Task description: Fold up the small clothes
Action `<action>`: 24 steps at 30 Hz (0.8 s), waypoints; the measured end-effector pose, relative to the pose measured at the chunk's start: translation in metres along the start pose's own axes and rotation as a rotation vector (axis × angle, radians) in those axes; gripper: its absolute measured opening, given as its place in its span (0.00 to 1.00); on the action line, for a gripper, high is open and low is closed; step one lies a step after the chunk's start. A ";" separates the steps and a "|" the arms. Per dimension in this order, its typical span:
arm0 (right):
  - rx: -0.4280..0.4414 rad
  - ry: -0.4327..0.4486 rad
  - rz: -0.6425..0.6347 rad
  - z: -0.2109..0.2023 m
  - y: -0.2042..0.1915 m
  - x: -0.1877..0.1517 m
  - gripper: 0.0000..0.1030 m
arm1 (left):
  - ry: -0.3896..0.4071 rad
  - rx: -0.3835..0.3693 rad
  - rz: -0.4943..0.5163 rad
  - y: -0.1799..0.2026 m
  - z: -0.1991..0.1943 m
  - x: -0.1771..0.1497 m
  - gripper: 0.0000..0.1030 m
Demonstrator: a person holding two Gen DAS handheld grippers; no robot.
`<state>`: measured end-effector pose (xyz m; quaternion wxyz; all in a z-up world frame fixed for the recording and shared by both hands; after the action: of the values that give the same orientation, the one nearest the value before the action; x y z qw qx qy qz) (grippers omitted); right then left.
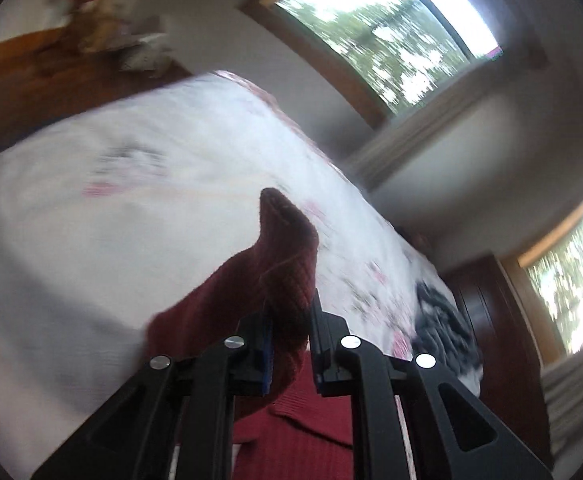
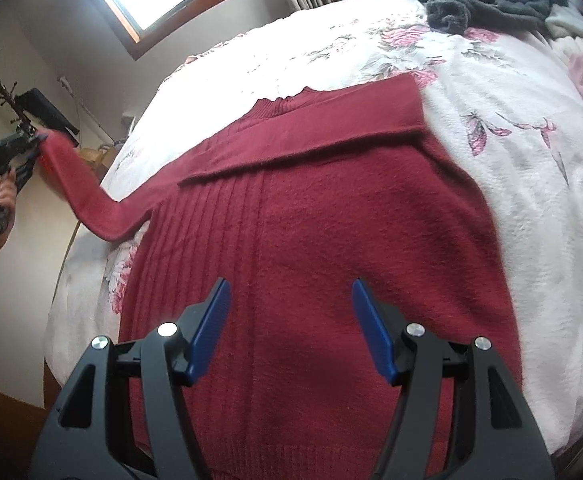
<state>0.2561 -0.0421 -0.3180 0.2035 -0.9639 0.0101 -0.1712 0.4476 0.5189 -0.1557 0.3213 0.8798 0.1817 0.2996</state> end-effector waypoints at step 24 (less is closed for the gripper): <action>0.192 -0.046 0.158 0.022 0.051 0.090 0.71 | -0.521 0.087 0.336 0.096 0.285 -0.203 0.54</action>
<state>0.3507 -0.0886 -0.3278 0.3079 -0.9399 0.0651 -0.1327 0.4900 0.2147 -0.3491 0.2652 0.9575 -0.0422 0.1048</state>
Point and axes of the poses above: each gripper's, at about its wrist camera, not at the fingertips, and z roughly the way its jaws point, y to its right, x to its top, the point moved 6 cm from there along z, roughly the way its jaws point, and after that the axes turned 12 degrees about -y, right-handed, at the moved point
